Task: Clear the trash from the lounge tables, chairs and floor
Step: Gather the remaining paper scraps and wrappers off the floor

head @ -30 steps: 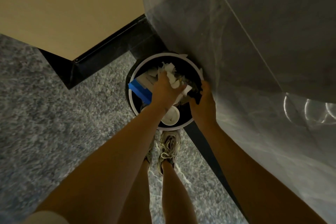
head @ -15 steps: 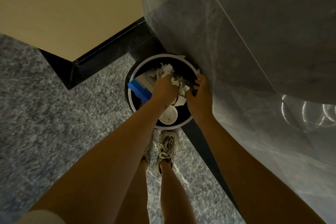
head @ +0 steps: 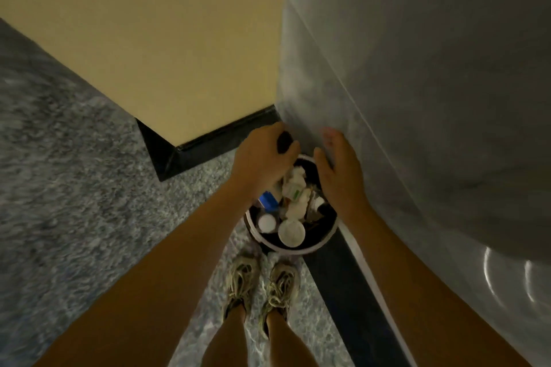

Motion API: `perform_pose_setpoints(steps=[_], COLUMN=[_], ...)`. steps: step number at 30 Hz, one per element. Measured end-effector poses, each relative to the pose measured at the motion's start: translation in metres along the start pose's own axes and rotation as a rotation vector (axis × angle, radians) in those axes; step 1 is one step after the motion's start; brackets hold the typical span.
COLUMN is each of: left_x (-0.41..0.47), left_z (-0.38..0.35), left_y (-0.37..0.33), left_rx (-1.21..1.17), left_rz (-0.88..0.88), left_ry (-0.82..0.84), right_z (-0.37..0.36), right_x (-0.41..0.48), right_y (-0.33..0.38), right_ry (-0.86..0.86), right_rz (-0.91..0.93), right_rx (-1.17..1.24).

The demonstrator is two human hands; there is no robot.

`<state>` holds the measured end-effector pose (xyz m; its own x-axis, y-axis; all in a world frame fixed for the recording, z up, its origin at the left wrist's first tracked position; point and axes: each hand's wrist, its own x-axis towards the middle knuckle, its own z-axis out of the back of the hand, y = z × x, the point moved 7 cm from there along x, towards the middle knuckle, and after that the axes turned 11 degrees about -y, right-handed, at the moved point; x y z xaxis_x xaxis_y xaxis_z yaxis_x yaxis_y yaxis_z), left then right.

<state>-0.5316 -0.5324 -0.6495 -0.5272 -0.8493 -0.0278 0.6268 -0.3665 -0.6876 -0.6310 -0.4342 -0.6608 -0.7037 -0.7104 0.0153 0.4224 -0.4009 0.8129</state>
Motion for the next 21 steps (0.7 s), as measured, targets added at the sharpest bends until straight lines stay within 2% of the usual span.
perform_pose_setpoints(steps=[7, 11, 16, 21], left_x=[-0.013, -0.055, -0.151, -0.293], left_z=[0.197, 0.316, 0.445, 0.554], left_y=[-0.052, -0.062, -0.053, -0.035], left_rx=[0.082, 0.099, 0.125, 0.180], left_rz=[-0.031, 0.041, 0.175, 0.334], left_ry=[-0.327, -0.536, -0.770, -0.999], right_z=[0.018, 0.015, -0.003, -0.027], right_x=[0.012, -0.012, -0.082, -0.204], right_y=[0.202, 0.326, 0.459, 0.567], right_ry=[0.089, 0.158, 0.281, 0.453], right_rz=[0.369, 0.594, 0.855, 1.050], right_rx=[0.082, 0.116, 0.177, 0.300])
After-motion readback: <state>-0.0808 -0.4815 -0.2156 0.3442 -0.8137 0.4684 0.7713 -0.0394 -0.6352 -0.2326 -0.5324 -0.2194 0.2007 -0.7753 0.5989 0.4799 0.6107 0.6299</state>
